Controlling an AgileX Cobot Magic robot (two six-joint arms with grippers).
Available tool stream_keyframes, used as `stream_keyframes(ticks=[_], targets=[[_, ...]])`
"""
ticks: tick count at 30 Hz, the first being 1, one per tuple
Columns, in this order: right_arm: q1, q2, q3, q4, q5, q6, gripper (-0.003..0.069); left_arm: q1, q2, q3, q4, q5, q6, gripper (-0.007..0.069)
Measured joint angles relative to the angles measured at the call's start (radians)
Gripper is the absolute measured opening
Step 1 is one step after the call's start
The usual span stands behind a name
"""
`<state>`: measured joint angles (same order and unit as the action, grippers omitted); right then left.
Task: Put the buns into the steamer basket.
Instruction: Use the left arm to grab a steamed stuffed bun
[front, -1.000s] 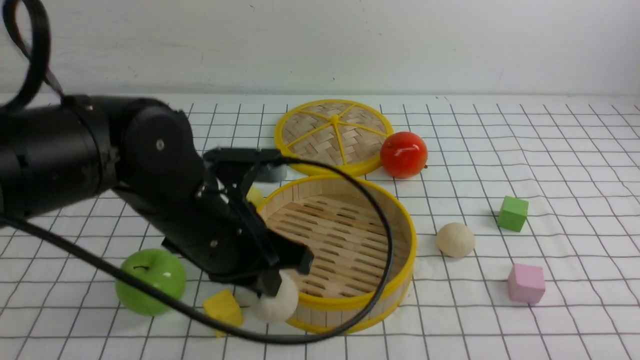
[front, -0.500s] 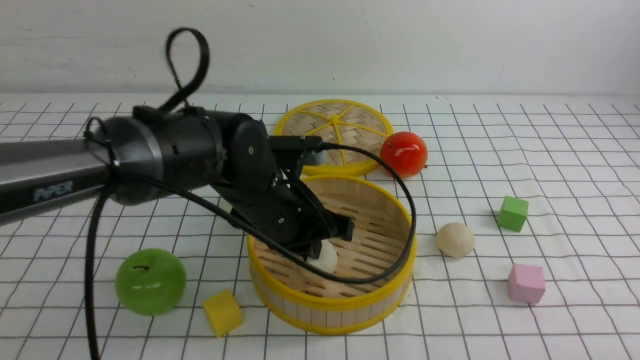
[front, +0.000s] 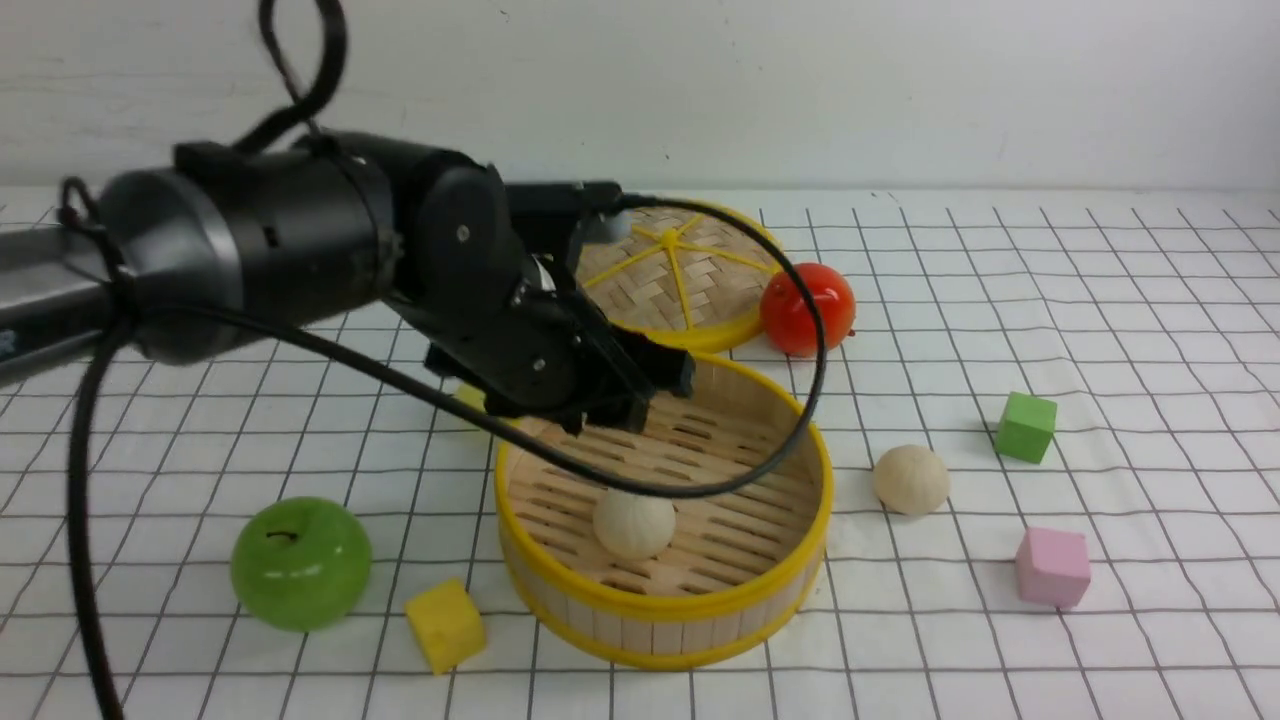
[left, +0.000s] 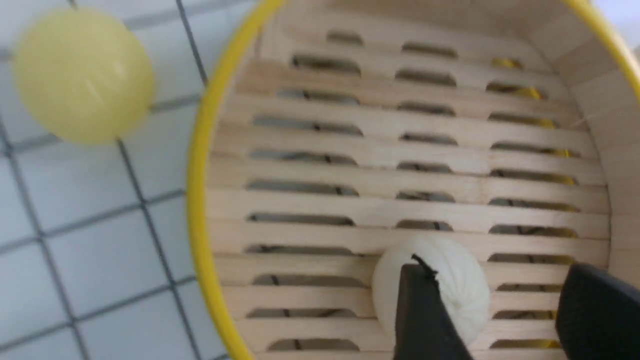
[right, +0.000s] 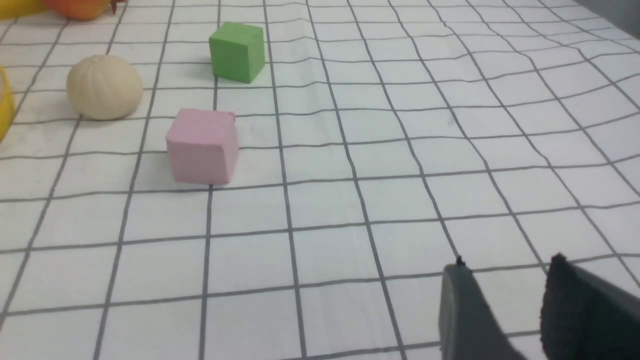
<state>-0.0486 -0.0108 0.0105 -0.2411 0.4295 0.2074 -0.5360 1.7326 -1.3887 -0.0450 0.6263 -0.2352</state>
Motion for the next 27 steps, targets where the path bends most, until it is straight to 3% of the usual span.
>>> stream_keyframes(ticks=[3,9,12,18,27], targets=[[0.0,0.0,0.0,0.0,0.0,0.0,0.0239,0.057,-0.033,-0.008,0.124,-0.038,-0.066,0.0368],[0.0,0.0,0.0,0.0,0.0,0.0,0.0239,0.217,0.032,-0.041,0.162,-0.069,-0.198,0.0368],[0.0,0.0,0.0,0.0,0.0,0.0,0.0239,0.282,0.148,-0.165,0.08,-0.003,-0.172,0.0368],[0.0,0.0,0.0,0.0,0.0,0.0,0.0239,0.288,0.334,-0.363,-0.019,0.137,-0.067,0.0368],[0.0,0.0,0.0,0.004,0.0,0.0,0.0239,0.288,0.458,-0.442,-0.111,0.157,-0.058,0.0367]])
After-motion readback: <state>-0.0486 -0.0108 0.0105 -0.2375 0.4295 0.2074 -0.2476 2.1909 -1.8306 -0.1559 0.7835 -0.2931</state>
